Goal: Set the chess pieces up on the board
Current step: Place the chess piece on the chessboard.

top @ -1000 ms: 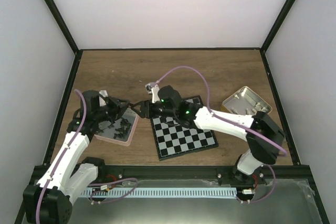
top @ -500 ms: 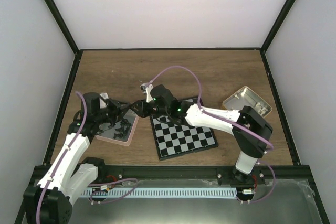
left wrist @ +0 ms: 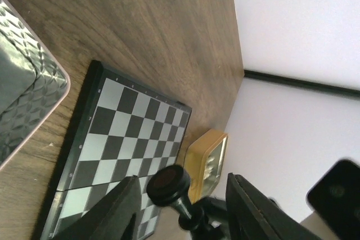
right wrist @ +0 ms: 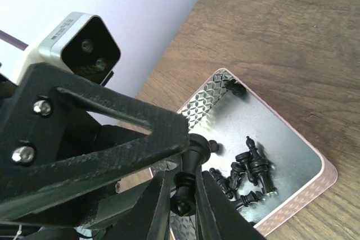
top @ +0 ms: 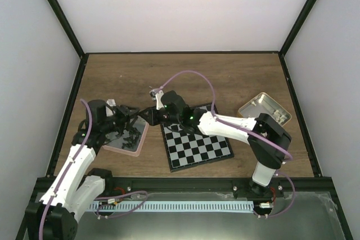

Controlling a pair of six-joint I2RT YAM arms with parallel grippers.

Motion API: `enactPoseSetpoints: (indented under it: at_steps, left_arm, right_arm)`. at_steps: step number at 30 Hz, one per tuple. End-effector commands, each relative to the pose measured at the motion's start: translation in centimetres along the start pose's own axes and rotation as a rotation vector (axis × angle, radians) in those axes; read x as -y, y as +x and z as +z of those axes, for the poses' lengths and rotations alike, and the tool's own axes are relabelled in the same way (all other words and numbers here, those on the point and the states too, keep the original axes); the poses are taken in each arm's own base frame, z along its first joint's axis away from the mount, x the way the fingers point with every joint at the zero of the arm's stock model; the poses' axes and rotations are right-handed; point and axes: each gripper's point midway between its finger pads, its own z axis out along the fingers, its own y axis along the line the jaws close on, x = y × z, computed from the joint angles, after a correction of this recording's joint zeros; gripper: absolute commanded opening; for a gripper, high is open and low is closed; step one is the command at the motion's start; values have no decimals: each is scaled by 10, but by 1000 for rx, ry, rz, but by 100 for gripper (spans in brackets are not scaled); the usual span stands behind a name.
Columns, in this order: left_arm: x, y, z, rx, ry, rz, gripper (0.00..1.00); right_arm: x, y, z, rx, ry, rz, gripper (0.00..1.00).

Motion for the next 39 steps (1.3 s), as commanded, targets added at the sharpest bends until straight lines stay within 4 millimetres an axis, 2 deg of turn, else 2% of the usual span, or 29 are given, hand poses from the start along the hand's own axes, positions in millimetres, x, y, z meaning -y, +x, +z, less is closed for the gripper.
enactPoseSetpoints:
  at_steps: [1, 4, 7, 11, 14, 16, 20, 24, 27, 33, 39]
  left_arm:
    - [6, -3, -4, 28, 20, 77, 52]
    - [8, -11, -5, 67, -4, 195, 64]
    - [21, -22, -10, 115, -34, 395, 73]
    - [44, -42, -20, 172, -139, 701, 74]
    - [76, -52, -28, 223, -136, 876, 74]
    - [108, -54, -35, 260, -79, 978, 74]
    - [157, -60, -49, 369, 16, 1118, 74]
    - [183, -71, -65, 500, 40, 1182, 75]
    - [185, -72, -67, 541, 69, 1201, 75]
    - [167, -73, -66, 580, 68, 1191, 75]
    - [161, -76, -64, 584, 52, 1166, 75]
  right_arm:
    - [-18, -22, -10, 55, -5, -54, 7]
    - [-7, -22, -23, 38, 68, -97, 7]
    - [20, -15, -42, -13, 177, -136, 7]
    - [66, -7, -75, -84, 336, -130, 7]
    - [101, 2, -99, -150, 449, -78, 7]
    - [119, 8, -110, -192, 511, -57, 9]
    - [141, 14, -114, -246, 602, -50, 10]
    - [155, 19, -104, -302, 653, -40, 10]
    - [162, 22, -95, -332, 672, -33, 9]
    - [171, 29, -82, -396, 685, -33, 8]
    - [182, 37, -75, -460, 723, -28, 9]
